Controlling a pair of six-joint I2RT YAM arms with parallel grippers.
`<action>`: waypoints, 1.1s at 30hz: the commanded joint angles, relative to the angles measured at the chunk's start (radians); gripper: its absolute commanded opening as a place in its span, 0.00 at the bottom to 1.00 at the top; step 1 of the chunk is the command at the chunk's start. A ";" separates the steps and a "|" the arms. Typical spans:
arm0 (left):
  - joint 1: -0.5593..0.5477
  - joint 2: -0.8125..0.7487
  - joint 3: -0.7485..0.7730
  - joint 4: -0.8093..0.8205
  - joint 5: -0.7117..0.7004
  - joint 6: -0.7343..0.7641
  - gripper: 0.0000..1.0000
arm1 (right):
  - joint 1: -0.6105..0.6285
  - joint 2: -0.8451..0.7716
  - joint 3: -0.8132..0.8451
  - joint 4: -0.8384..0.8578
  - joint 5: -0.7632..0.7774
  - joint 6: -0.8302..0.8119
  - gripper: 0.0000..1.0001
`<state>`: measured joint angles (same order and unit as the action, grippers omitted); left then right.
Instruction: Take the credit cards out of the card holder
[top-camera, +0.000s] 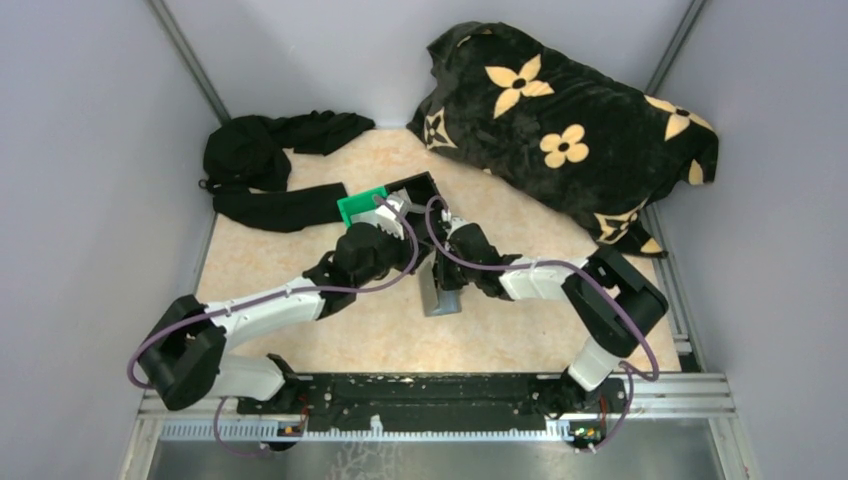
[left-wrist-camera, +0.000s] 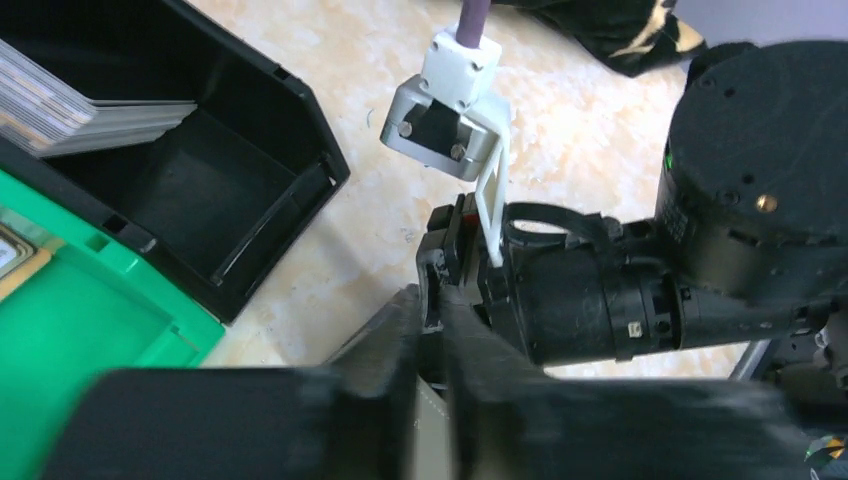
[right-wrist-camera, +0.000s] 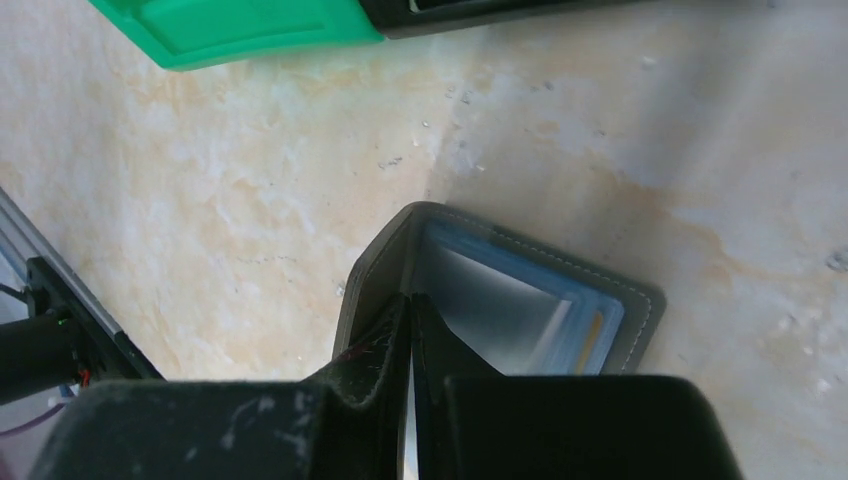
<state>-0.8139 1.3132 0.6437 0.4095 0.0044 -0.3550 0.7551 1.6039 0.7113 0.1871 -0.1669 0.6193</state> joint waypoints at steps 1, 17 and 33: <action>-0.005 0.054 0.078 -0.064 -0.103 0.001 0.01 | 0.013 0.040 0.047 0.094 -0.104 -0.033 0.04; -0.005 -0.037 0.101 -0.280 -0.274 -0.154 0.84 | 0.013 -0.022 0.000 0.122 -0.211 -0.062 0.43; -0.005 -0.340 -0.093 -0.362 -0.277 -0.201 0.77 | 0.125 -0.100 -0.083 0.185 0.123 0.063 0.00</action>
<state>-0.8165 1.0637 0.5568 0.0479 -0.2466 -0.5552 0.7849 1.5856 0.5945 0.3634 -0.1959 0.6666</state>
